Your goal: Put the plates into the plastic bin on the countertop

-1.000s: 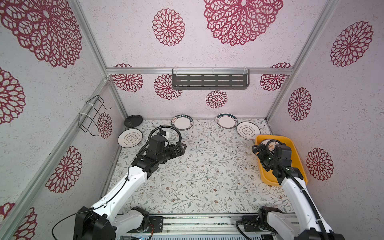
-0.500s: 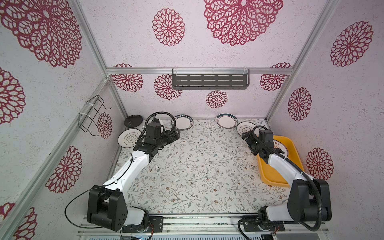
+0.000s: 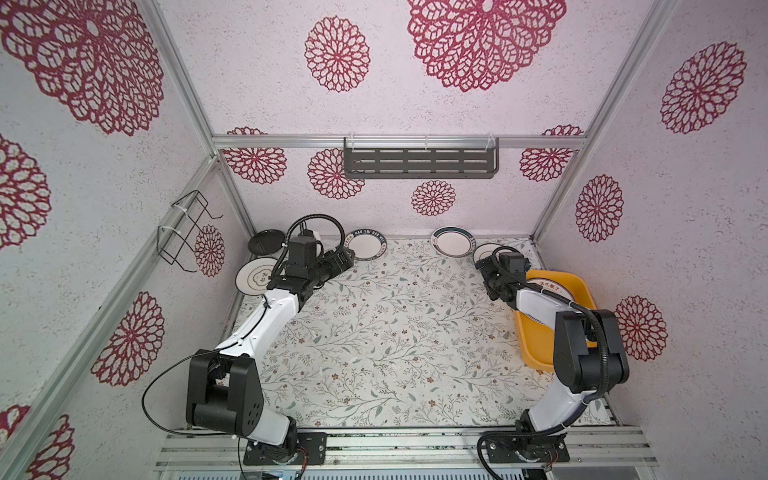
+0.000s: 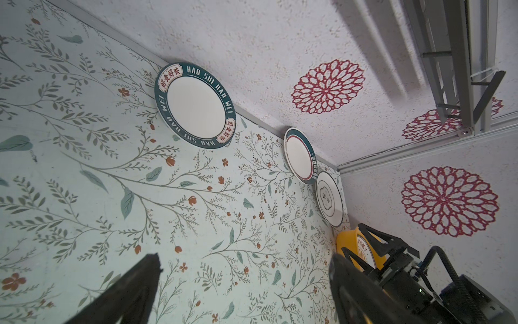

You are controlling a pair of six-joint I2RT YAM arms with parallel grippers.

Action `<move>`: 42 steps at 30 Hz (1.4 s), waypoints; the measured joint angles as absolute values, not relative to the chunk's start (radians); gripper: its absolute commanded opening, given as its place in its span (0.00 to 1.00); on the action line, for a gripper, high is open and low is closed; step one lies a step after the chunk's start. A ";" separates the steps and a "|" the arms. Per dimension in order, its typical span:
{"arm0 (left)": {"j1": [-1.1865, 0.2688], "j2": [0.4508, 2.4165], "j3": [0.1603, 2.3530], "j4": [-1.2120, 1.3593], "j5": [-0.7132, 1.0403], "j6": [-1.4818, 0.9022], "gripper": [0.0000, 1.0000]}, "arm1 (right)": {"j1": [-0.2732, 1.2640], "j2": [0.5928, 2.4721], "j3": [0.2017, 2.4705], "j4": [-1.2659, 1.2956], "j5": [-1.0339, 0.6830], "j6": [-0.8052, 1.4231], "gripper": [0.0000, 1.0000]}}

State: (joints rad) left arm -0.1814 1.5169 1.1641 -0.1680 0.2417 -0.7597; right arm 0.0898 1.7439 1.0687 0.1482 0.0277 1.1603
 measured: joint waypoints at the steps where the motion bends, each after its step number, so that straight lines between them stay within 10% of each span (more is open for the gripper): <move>1: -0.180 1.523 1.166 -0.161 0.242 -0.760 0.97 | 0.090 1.760 1.076 0.154 0.037 1.176 0.91; 42: -0.113 1.695 1.256 -0.040 0.324 -0.820 0.97 | 0.093 2.009 1.193 0.216 0.175 1.499 0.85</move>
State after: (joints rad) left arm -0.1131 1.6955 1.2560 -0.0402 0.3241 -0.8196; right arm 0.0925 2.0087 1.1934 0.2157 0.1749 1.4994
